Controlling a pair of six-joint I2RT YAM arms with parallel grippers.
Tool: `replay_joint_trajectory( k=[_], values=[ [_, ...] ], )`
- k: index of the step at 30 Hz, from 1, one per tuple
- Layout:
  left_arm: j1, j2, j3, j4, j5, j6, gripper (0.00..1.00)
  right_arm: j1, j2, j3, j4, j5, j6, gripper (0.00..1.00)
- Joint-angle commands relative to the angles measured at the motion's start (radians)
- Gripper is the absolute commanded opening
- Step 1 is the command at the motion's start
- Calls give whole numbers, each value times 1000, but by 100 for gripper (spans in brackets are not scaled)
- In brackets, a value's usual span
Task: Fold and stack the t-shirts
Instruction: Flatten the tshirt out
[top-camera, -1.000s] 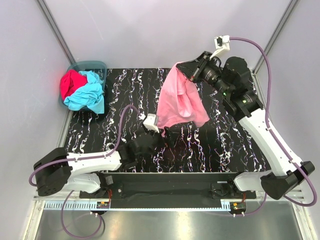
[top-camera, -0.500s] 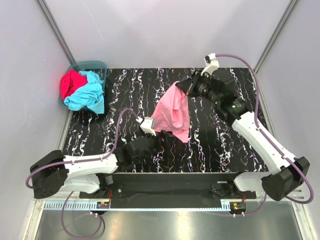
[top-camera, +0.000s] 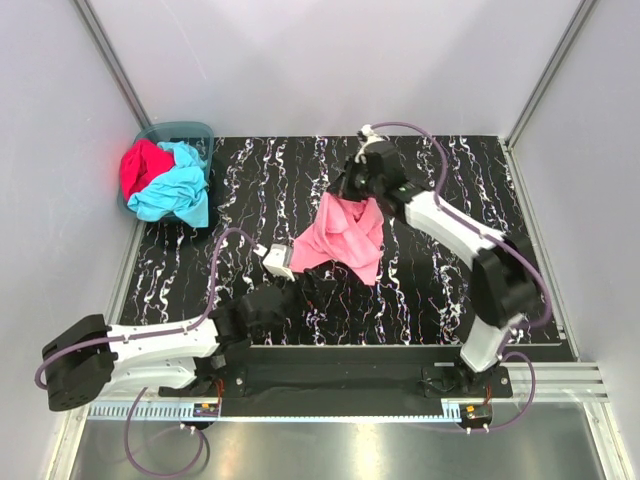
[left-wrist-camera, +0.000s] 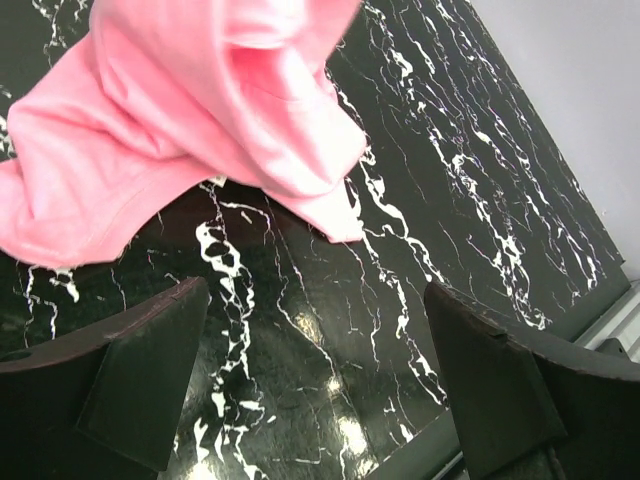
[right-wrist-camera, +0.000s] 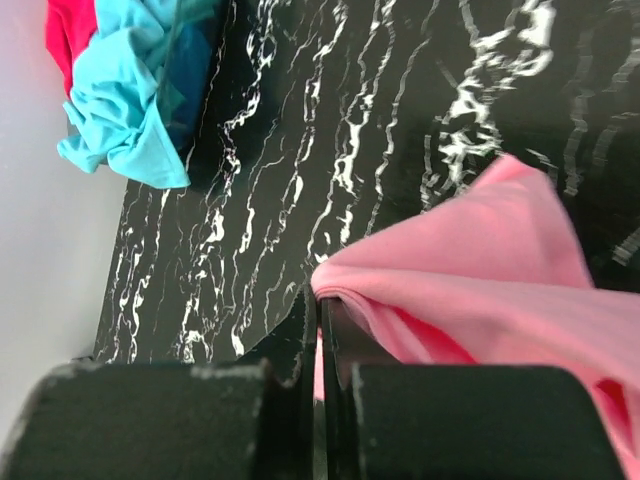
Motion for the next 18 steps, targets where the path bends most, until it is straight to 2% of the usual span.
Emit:
replay_joint_trajectory(
  k=[1,4,8,11,12,13,14,15,17,18],
  values=[
    [-4,-39,-16,26,-30,-23,95,40,99,164,71,-100,17,0],
    [-4,-48,-18,18,-35,-19,95,63,235,292,63,-158,43,0],
    [-3,-50,-16,15,-35,-20,95,63,341,445,31,-189,66,0],
    [-4,-46,-23,20,-29,-26,95,63,441,609,-60,-183,35,3],
    [-4,-45,-23,20,-29,-29,95,60,467,685,-121,-183,16,15],
    [-4,-45,-26,20,-27,-31,95,58,493,706,-136,-181,8,35],
    [-3,-48,-29,17,-24,-32,95,57,492,708,-147,-178,3,61],
    [-3,-51,-32,18,-24,-34,95,54,481,671,-143,-149,-4,72],
    [-3,-59,-50,27,-26,-38,95,54,415,578,-114,-94,-18,84],
    [-3,-57,-53,30,-27,-42,95,52,386,539,-95,-74,-23,86]
  ],
)
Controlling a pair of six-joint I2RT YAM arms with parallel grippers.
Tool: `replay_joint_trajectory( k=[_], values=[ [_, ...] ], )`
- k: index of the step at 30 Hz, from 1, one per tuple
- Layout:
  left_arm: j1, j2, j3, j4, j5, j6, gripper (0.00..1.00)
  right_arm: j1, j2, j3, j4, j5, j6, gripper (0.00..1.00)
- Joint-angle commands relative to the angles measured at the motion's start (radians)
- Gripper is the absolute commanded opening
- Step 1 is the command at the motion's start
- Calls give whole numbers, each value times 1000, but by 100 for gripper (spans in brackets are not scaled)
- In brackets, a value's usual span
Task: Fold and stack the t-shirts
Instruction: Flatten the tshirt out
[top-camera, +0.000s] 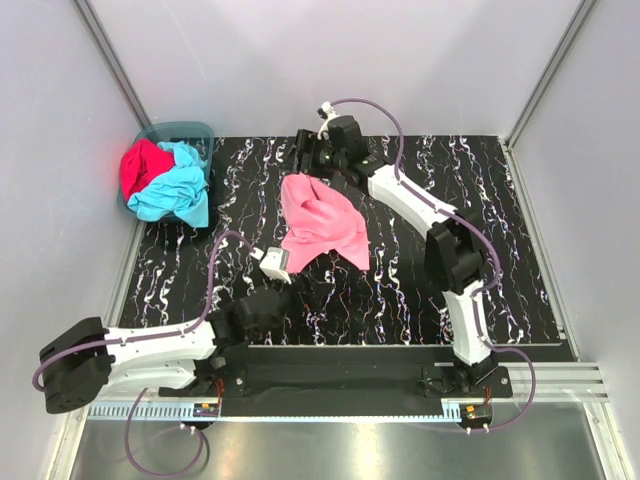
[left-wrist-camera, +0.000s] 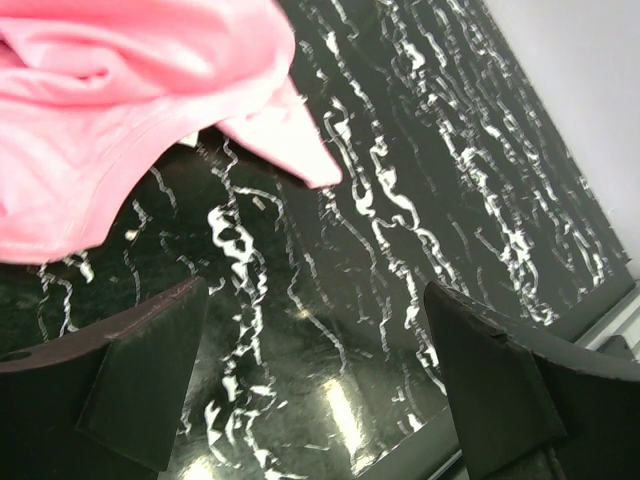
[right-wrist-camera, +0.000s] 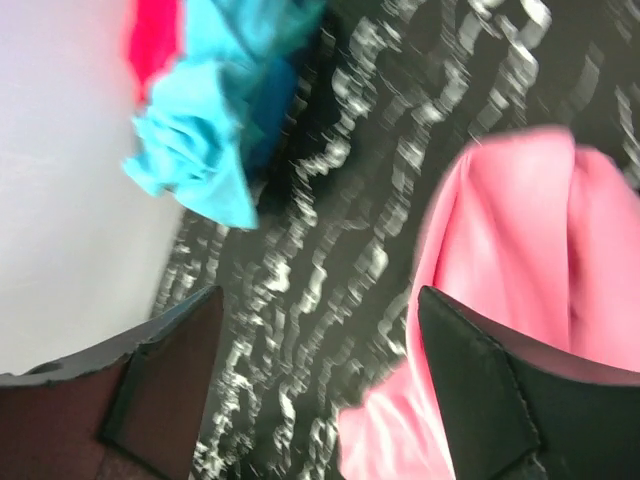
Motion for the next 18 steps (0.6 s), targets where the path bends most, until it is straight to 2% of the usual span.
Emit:
replay_joint_trajectory(
  k=[1,8,13,18],
  values=[
    [-4,-20,-25,55,-20,-17,95,-6,-151,-119,6,82,-39,86],
    [-2,24,-23,87,-5,-14,95,-35,-451,-452,33,338,-87,87],
    [-4,55,-2,99,8,1,95,-66,-621,-719,85,373,-50,86],
    [-4,46,-5,89,11,0,95,-68,-661,-897,134,357,-26,86]
  ],
)
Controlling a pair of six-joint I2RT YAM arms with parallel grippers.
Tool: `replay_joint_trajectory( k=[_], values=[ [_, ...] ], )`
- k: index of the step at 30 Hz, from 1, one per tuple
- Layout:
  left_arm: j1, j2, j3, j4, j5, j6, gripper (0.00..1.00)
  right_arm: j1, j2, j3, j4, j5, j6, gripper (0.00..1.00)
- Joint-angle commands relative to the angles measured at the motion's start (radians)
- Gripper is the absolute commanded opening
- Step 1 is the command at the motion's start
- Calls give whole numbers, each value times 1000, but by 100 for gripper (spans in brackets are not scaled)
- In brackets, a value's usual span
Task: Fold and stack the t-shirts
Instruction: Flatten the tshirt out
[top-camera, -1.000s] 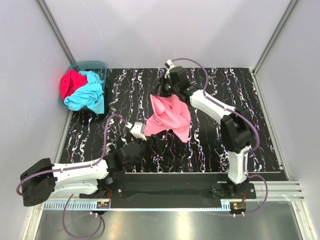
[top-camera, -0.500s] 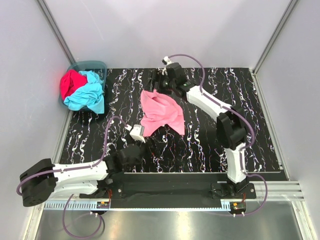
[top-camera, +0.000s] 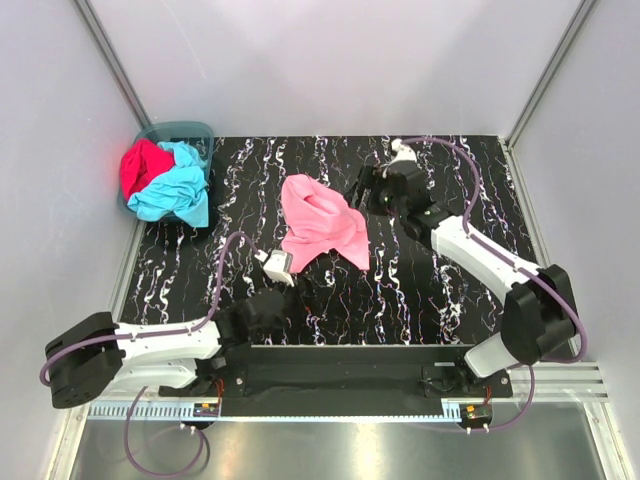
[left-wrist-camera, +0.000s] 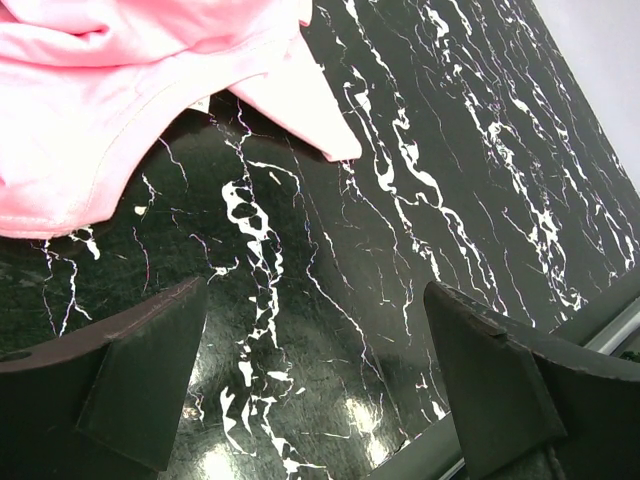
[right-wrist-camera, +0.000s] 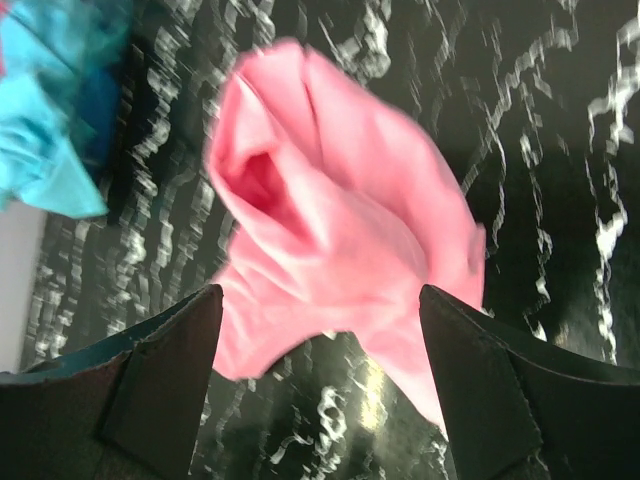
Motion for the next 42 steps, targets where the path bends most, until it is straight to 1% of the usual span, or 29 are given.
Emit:
replay_joint_trajectory(
  k=[1,4,5,8,21,25,26,27,29,30,32,33,38,40,42],
  values=[
    [-2,-16,21,60,0,7,95,5,14,-108,64,15,26,86],
    [-4,-44,21,40,-8,12,95,5,61,-152,104,-18,42,86],
    [-2,-50,20,35,-9,12,95,5,74,-160,148,-35,50,84],
    [-2,-74,14,17,-15,10,95,5,129,-148,184,-90,65,83],
    [-4,-176,-23,-54,-44,-8,95,5,268,-137,299,-179,122,76],
    [-4,-211,-29,-77,-52,-10,95,5,314,-126,335,-196,128,71],
    [-4,-217,-31,-80,-52,-10,95,5,325,-110,337,-199,125,62],
    [-4,-223,-32,-87,-54,-10,95,5,344,-100,334,-204,125,54],
    [-4,-235,-39,-97,-57,-13,95,7,350,-70,326,-221,133,37],
    [-4,-240,-42,-100,-58,-16,95,7,347,-60,325,-225,134,18],
    [-4,-246,-49,-100,-61,-18,95,14,341,-25,305,-233,131,4],
    [-4,-246,-51,-100,-61,-21,95,19,333,-10,293,-232,128,0],
    [-2,-220,-46,-80,-54,-21,95,63,313,96,244,-256,118,0],
    [-4,-202,-42,-69,-46,-19,95,89,337,148,230,-291,115,0],
    [-4,-189,-34,-63,-41,-19,95,134,383,243,207,-316,102,0]
  ],
)
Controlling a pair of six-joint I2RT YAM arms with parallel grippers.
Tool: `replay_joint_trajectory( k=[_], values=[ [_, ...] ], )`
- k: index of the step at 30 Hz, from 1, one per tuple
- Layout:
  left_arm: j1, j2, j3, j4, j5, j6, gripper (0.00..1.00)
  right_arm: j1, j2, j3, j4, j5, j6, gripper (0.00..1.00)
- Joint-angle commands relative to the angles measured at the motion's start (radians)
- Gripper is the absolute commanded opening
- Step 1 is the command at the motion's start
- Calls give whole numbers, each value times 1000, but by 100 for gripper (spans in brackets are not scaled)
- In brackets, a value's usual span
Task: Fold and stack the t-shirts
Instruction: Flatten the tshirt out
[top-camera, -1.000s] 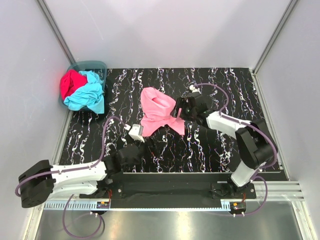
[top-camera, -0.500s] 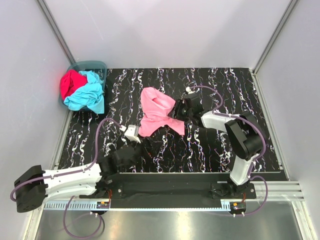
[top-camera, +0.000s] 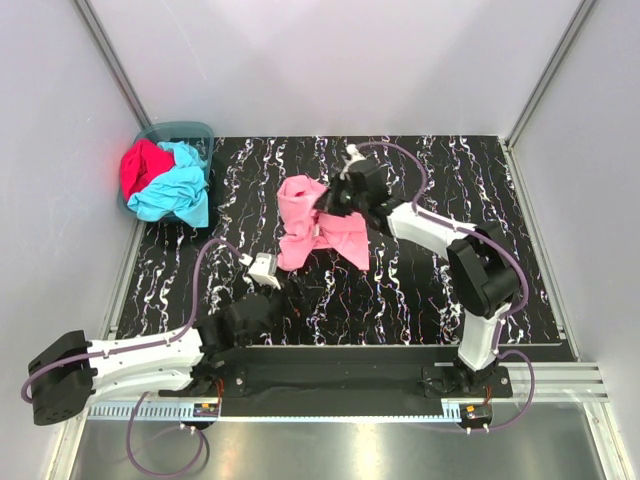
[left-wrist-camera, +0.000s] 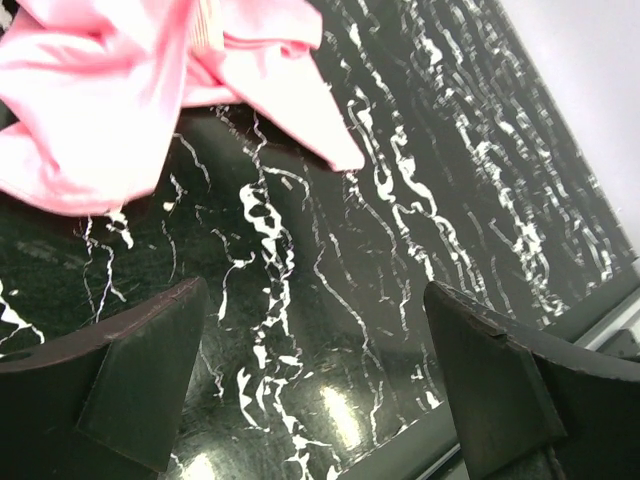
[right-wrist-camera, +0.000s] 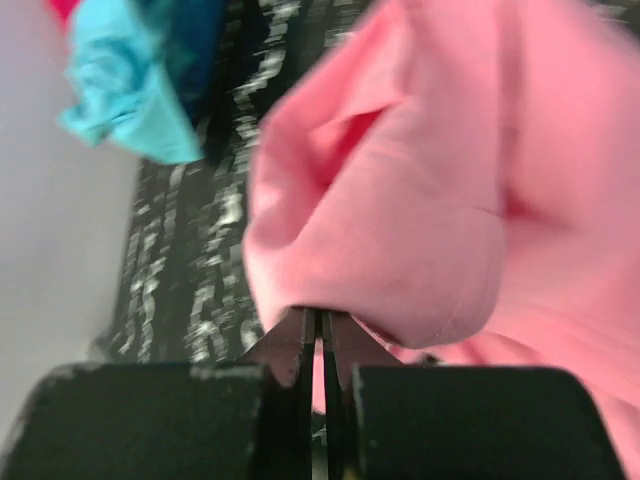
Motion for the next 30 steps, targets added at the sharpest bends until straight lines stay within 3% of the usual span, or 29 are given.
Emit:
replay_joint_trajectory(
  k=[1,12,13,14,16,17,19,30],
  values=[
    [-4,17,17,53,-12,-5,95,78,39,189,-23,-104,-29,0],
    [-4,-31,-15,16,-42,-15,95,162,208,489,-93,-388,0,1],
    [-4,-26,-12,19,-40,-15,95,164,217,508,-93,-429,11,9],
    [-5,-15,-11,27,-38,-16,95,164,238,519,-93,-452,15,42],
    [-5,-5,-9,33,-34,-16,95,164,242,516,-92,-466,14,60],
    [-4,0,-5,36,-32,-16,95,164,233,500,-92,-445,5,71],
    [-5,8,-5,41,-31,-16,95,162,173,426,-122,-343,-42,81],
    [-5,12,-28,70,-26,-21,95,135,-165,35,-188,248,-170,83]
  ],
)
